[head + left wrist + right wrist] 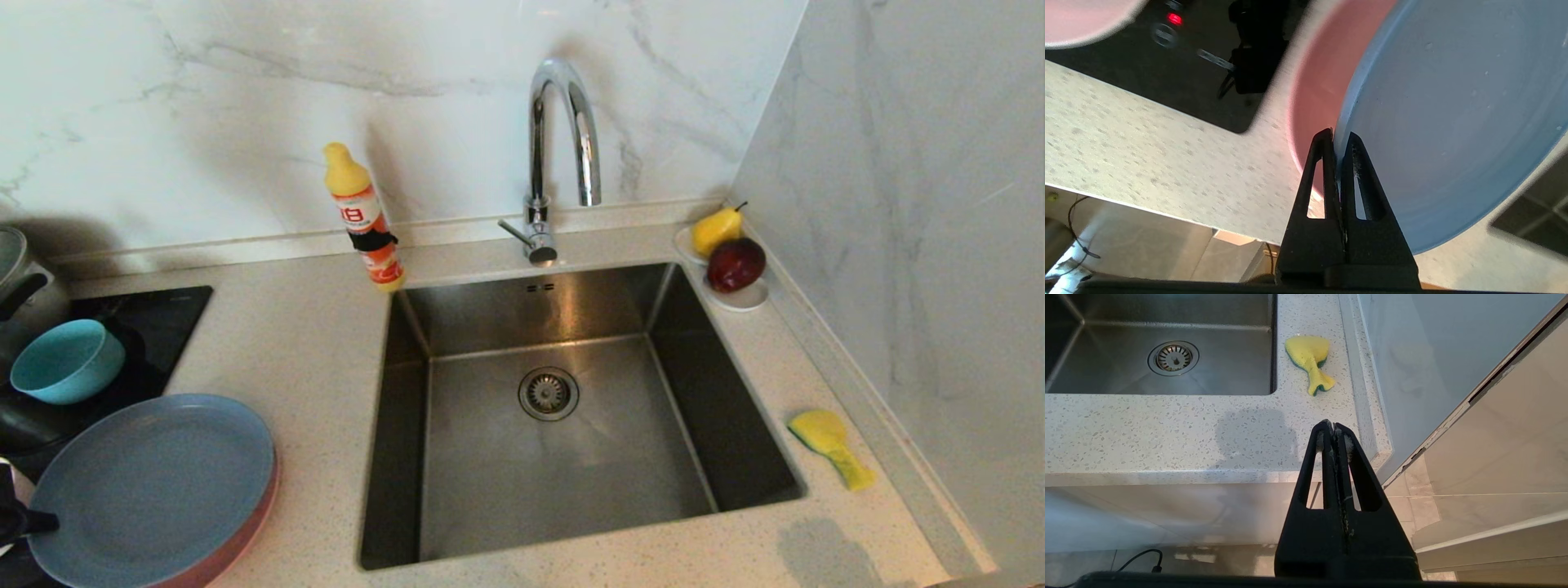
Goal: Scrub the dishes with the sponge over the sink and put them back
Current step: Place the plate on the plate
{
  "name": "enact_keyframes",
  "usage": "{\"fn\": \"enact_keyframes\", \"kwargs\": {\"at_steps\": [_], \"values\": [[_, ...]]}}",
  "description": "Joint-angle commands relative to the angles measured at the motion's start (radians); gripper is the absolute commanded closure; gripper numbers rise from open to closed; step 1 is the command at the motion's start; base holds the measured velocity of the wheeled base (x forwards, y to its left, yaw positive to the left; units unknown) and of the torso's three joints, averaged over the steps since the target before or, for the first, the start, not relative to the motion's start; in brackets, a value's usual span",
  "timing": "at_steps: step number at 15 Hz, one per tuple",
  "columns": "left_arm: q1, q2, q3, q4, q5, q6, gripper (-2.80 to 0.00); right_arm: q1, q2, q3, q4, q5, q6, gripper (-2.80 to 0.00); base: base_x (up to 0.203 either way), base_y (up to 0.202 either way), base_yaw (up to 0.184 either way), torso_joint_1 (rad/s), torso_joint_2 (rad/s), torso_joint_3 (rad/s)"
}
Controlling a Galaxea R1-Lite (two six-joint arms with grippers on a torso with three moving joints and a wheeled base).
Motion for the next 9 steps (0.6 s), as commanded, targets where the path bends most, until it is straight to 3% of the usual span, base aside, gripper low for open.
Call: {"fn": "enact_keyframes", "kwargs": {"at_steps": [1,5,9], "values": [[0.034,0.064,0.004,-0.012,-0.002,0.026,0.00,0.000,0.002,0.000,-0.001,0.000,-0.001,0.00,0.000,0.000,0.000,0.000,0.00,0.000],[0.044,0.072,0.046,-0.016,-0.016,0.053,0.00,0.000,0.002,0.000,-0.001,0.002,-0.001,0.00,0.000,0.000,0.000,0.000,0.00,0.000],[0.044,0.074,0.065,-0.016,-0.117,0.053,0.00,0.000,0.002,0.000,-0.001,0.001,-0.001,0.00,0.000,0.000,0.000,0.000,0.00,0.000]]}}
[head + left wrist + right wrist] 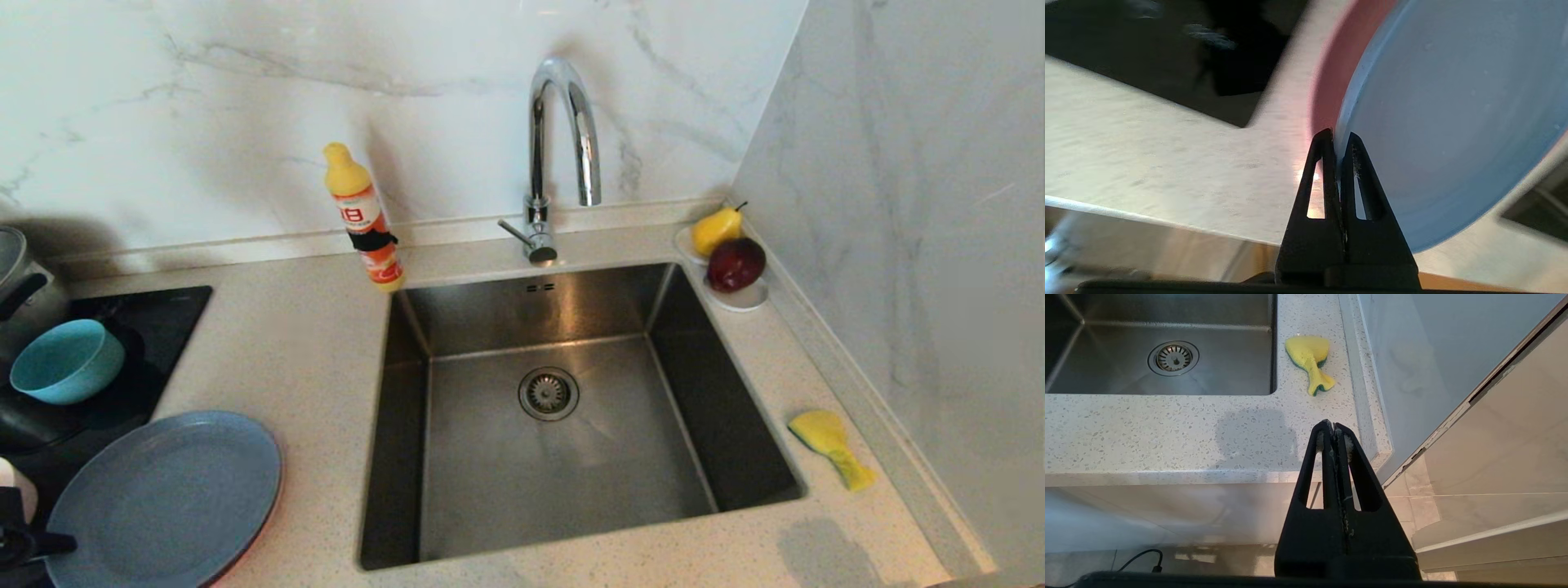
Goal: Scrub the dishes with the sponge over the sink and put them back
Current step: Place the plate on the plate
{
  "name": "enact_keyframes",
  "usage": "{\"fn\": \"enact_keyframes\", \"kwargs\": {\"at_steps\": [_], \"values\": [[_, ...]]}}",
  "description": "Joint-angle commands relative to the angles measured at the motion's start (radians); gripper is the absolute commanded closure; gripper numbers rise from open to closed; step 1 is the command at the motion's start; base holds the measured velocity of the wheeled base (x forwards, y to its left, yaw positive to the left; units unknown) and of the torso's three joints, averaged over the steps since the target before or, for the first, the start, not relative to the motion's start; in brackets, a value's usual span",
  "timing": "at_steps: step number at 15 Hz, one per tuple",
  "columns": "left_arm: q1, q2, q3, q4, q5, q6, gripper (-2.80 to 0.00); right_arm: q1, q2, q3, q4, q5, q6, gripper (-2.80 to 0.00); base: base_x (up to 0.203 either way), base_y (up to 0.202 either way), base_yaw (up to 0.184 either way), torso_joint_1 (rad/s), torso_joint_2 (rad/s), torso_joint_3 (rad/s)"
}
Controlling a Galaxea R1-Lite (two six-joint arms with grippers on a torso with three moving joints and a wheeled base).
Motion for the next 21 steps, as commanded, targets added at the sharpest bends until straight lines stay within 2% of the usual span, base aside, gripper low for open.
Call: {"fn": "enact_keyframes", "kwargs": {"at_steps": [1,5,10,11,17,21], "values": [[0.001,0.015,0.009,0.002,-0.019,0.001,0.00,0.000,0.002,0.000,-0.001,0.000,-0.001,0.00,0.000,0.000,0.000,0.000,0.00,0.000],[0.001,0.027,0.023,-0.004,-0.017,0.014,0.00,0.000,0.002,0.000,-0.001,0.000,-0.001,0.00,0.000,0.000,0.000,0.000,0.00,0.000],[0.001,0.047,0.049,-0.065,-0.020,0.022,0.00,0.000,0.002,0.000,-0.001,0.000,-0.001,0.00,0.000,0.000,0.000,0.000,0.00,0.000],[0.002,0.044,0.044,-0.065,-0.022,0.020,-2.80,0.000,0.002,0.000,-0.001,0.001,-0.001,0.00,0.000,0.000,0.000,0.000,0.00,0.000],[0.009,0.015,0.024,-0.062,-0.027,0.011,-2.80,0.000,0.002,0.000,-0.001,0.001,-0.001,0.00,0.000,0.000,0.000,0.000,0.00,0.000],[0.013,-0.004,-0.073,-0.056,-0.024,-0.068,-2.80,0.000,0.002,0.000,-0.001,0.000,-0.001,0.00,0.000,0.000,0.000,0.000,0.00,0.000]]}}
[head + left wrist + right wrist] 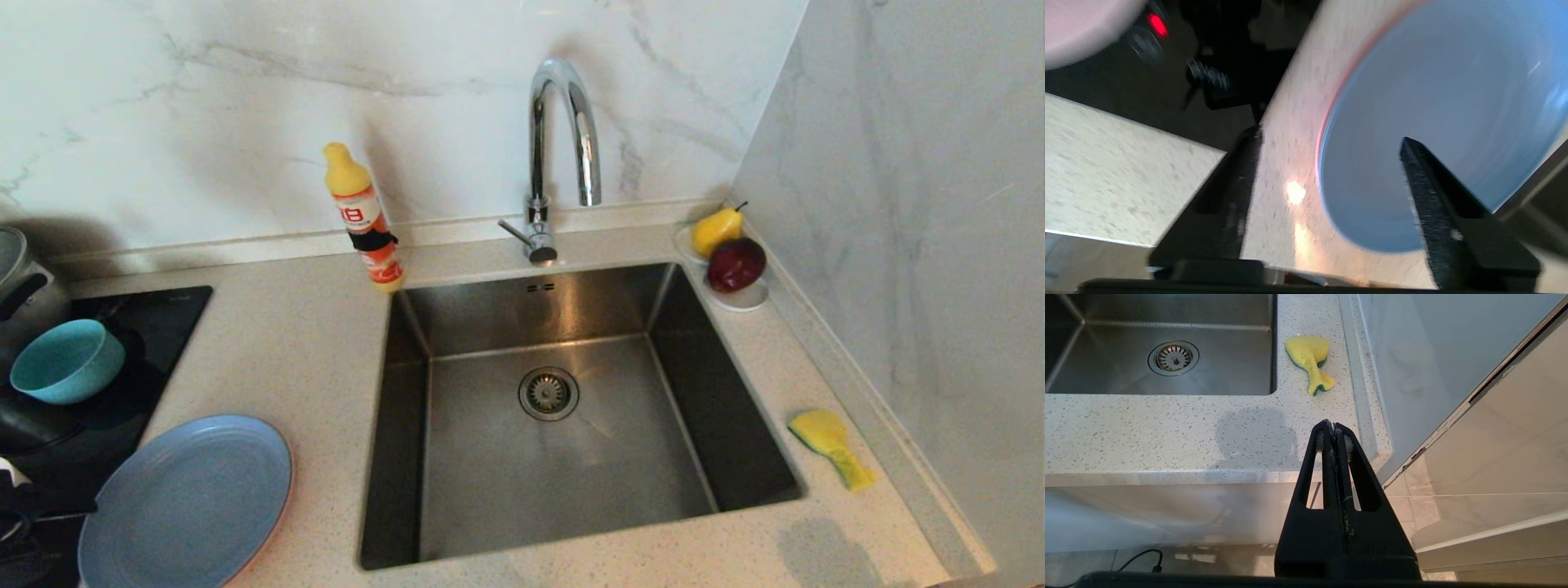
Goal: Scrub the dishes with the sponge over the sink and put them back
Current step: Place the plate on the plate, then place the bowl on the plate
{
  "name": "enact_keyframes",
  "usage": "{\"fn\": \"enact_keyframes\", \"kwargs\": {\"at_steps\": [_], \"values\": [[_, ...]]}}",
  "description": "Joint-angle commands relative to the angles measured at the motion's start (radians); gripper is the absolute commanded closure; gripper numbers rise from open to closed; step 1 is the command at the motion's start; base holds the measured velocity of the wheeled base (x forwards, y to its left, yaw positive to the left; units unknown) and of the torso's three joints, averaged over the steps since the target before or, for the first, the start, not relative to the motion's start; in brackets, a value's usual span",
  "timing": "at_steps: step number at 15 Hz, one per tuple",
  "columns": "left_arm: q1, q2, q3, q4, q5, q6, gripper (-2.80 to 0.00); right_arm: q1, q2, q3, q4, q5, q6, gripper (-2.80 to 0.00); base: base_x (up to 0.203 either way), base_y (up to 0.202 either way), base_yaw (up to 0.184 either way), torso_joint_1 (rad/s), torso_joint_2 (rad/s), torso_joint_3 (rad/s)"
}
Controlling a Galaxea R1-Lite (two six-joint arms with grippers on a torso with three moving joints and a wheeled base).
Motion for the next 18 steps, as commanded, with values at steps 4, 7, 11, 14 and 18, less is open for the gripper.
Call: {"fn": "enact_keyframes", "kwargs": {"at_steps": [4,7,11,14,18], "values": [[0.001,-0.032,-0.162,0.011,0.022,-0.070,-2.80,0.000,0.002,0.000,0.000,0.000,-0.001,0.00,0.000,0.000,0.000,0.000,0.00,0.000],[0.001,-0.040,-0.208,0.014,0.112,-0.067,0.00,0.000,0.002,0.000,0.000,0.000,-0.001,0.00,0.000,0.000,0.000,0.000,0.00,0.000],[0.001,-0.032,-0.297,0.048,0.205,-0.040,0.00,0.000,0.002,0.000,0.000,0.000,-0.001,0.00,0.000,0.000,0.000,0.000,0.00,0.000],[0.004,-0.001,-0.380,0.163,0.247,0.043,0.00,0.000,0.002,0.000,0.000,0.000,-0.001,0.00,0.000,0.000,0.000,0.000,0.00,0.000],[0.016,0.063,-0.417,0.178,0.285,0.065,0.00,0.000,0.002,0.000,0.000,0.000,-0.001,0.00,0.000,0.000,0.000,0.000,0.00,0.000]]}}
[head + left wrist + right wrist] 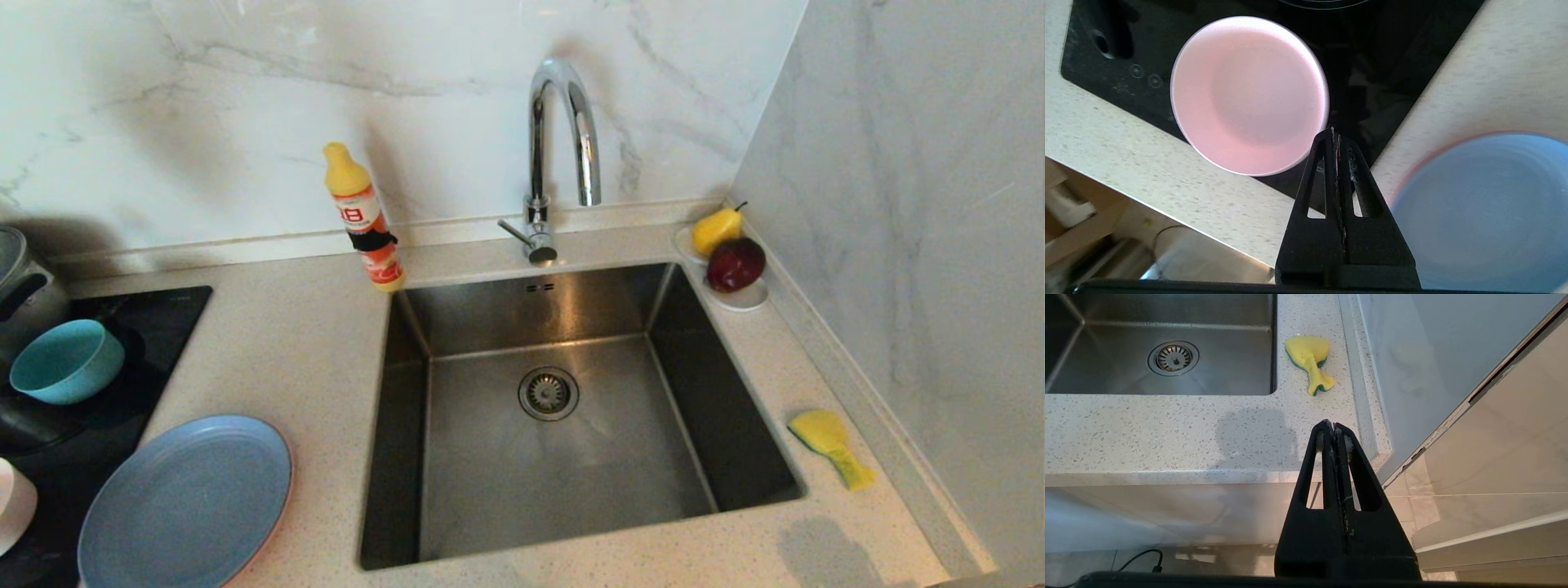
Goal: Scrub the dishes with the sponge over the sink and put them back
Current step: Place the bowl on the plate
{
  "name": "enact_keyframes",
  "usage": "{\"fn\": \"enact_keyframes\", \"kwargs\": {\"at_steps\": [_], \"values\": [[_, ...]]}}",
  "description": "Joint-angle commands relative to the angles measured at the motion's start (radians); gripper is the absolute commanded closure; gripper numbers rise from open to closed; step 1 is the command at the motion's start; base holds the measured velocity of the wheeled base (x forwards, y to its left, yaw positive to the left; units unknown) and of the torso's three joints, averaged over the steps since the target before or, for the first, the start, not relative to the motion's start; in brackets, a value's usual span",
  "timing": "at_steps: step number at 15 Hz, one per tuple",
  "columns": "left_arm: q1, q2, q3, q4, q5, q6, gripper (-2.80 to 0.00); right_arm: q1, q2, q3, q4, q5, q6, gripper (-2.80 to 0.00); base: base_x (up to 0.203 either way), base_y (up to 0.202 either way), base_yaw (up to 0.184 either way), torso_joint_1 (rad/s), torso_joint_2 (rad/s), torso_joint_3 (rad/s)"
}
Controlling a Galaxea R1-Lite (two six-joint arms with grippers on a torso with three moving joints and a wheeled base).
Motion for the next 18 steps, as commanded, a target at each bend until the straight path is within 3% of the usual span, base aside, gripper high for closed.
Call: {"fn": "enact_keyframes", "kwargs": {"at_steps": [1,10,11,18], "values": [[0.010,0.054,-0.013,0.000,0.003,0.008,0.00,0.000,0.001,0.000,-0.001,0.000,-0.001,0.00,0.000,0.000,0.000,0.000,0.00,0.000],[0.007,0.182,-0.092,-0.009,-0.033,-0.022,0.00,0.000,0.001,0.000,-0.001,0.000,-0.001,0.00,0.000,0.000,0.000,0.000,0.00,0.000],[0.007,0.200,-0.093,-0.002,-0.026,-0.023,-2.80,0.000,0.001,0.000,-0.001,0.000,-0.001,0.00,0.000,0.000,0.000,0.000,0.00,0.000],[0.014,0.209,-0.031,0.021,-0.016,-0.018,-2.80,0.000,0.001,0.000,-0.001,0.000,-0.001,0.00,0.000,0.000,0.000,0.000,0.00,0.000]]}}
